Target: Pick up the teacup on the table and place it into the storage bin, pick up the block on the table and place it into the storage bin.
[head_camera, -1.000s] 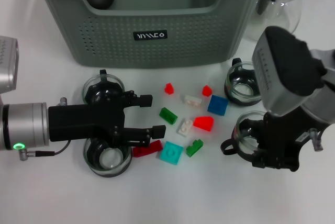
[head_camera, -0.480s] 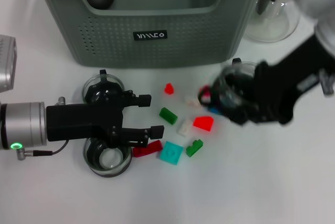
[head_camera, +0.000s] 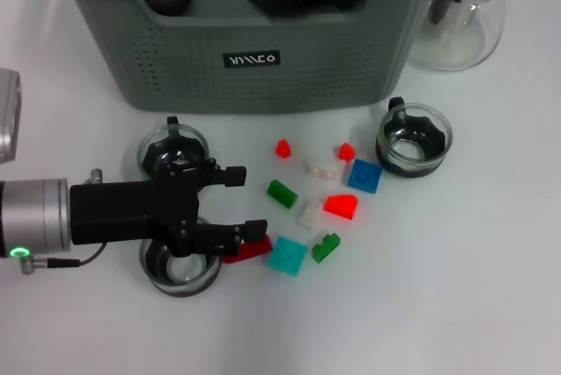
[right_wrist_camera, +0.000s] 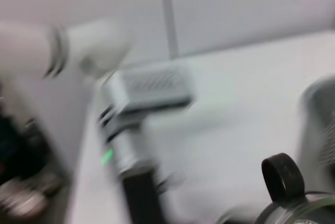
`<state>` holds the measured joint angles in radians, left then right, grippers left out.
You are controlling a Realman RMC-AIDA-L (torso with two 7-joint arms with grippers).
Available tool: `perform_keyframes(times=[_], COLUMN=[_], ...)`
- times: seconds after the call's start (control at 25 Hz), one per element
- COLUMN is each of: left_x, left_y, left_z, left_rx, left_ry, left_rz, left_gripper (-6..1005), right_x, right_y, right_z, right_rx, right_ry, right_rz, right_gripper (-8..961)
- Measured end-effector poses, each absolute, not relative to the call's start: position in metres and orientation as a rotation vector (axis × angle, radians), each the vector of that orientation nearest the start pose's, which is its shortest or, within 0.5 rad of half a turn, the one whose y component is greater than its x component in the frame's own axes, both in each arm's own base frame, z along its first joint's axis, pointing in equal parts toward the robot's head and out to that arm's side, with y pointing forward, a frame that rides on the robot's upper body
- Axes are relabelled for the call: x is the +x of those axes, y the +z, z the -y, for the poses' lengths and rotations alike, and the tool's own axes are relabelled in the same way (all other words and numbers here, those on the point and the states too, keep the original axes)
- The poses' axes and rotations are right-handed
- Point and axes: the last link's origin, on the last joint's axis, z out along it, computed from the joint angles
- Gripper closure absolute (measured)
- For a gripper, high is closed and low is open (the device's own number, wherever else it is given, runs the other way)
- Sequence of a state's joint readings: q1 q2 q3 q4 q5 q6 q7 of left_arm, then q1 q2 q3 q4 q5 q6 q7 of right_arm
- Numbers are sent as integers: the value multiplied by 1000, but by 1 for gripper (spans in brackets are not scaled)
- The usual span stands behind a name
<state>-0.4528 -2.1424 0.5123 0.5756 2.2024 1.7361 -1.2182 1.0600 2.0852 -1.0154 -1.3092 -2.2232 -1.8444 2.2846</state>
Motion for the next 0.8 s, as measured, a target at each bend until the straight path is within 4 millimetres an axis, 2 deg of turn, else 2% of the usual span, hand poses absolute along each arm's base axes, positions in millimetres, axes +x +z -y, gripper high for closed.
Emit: perform_keyframes(times=[0.16, 0.32, 0.52, 0.8], left_x=[-281, -279, -275, -273], left_y=[-31, -31, -33, -32], left_z=[-265, -266, -266, -266], left_rx=[-2845, -2853, -2874, -2875], left_ry=[-822, -829, -842, -859], left_rz=[668, 662, 651, 642], left_gripper=[111, 111, 111, 111], right_x=[-16, -6, 19, 49], right_y=[29, 12, -13, -45], right_z=[-410, -451, -480, -497], right_rx=[-2917, -2760, -2630, -2501], right_ry=[33, -86, -186, -205], right_rz=[-341, -438, -472, -434], right_gripper=[896, 897, 897, 896])
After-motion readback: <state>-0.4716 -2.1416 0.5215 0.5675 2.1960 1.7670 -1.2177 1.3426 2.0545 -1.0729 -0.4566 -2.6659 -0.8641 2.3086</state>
